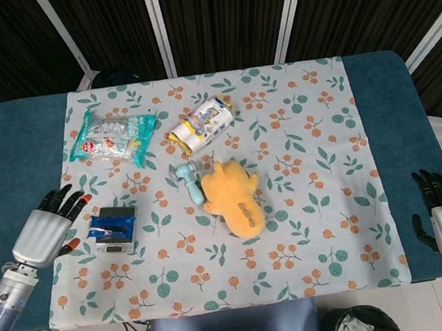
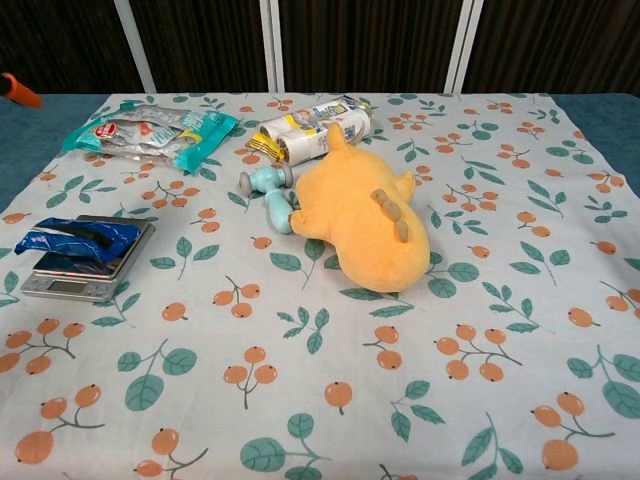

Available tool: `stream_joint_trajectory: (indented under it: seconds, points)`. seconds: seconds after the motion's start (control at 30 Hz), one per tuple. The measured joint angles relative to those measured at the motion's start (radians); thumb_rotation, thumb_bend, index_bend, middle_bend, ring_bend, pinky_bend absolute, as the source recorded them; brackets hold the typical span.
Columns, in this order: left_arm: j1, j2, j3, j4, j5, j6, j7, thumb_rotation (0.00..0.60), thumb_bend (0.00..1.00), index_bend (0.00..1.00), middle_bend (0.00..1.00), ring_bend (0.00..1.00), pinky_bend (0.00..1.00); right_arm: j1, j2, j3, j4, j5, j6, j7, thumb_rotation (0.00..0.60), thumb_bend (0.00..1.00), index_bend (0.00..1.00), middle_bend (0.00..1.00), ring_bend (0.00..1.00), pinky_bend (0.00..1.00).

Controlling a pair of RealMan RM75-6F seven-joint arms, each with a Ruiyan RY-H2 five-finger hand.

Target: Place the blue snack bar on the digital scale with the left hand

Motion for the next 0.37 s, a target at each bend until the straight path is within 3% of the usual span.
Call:
stream_joint_trajectory:
  seconds: [0.2,0.37]
  points:
    - [0.123,0.063,-0.001,-0.065,-0.01,0.171,-0.047,0.6,0.13,0.08,0.09,0.01,0.16,0.005,0.014,-0.007,0.009,-0.015,-0.01,0.012,0.6,0.59,0.0,0.09,0.09,0.0]
    - [0.194,0.095,0.007,-0.075,-0.028,0.227,-0.083,0.6,0.13,0.08,0.09,0.01,0.16,0.006,0.024,-0.01,0.018,-0.029,-0.007,0.018,0.6,0.59,0.0,0.09,0.09,0.0]
